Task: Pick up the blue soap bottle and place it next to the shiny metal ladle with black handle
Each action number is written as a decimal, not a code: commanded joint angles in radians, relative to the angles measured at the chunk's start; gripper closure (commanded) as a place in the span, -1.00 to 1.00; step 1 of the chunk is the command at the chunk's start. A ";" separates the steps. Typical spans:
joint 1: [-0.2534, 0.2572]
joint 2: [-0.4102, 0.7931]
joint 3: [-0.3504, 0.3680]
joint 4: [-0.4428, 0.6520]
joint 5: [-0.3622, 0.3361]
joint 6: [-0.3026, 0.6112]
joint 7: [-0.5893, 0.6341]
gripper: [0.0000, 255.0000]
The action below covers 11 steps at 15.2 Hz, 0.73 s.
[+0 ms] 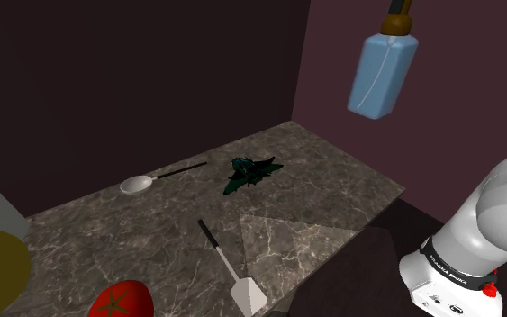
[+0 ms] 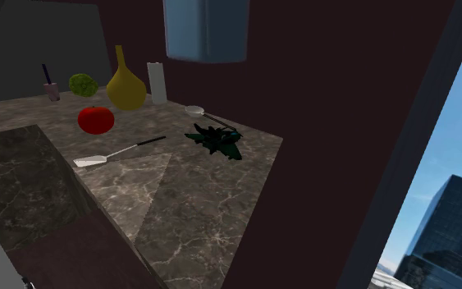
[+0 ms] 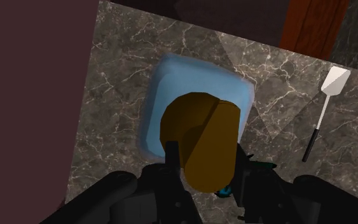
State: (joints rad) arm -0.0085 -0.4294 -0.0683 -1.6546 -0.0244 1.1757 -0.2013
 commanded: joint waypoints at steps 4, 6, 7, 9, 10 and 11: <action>0.026 0.039 0.072 -0.035 0.037 0.074 0.104 1.00; 0.037 0.063 0.101 -0.043 0.049 0.106 0.145 1.00; 0.043 0.076 0.115 -0.044 0.055 0.122 0.165 1.00; 0.055 0.106 0.143 -0.044 0.064 0.152 0.204 1.00; 0.061 0.123 0.157 -0.042 0.068 0.167 0.224 1.00; 0.067 0.140 0.170 -0.038 0.071 0.182 0.243 1.00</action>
State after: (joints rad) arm 0.0525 -0.3007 0.0885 -1.6940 0.0429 1.3453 0.0216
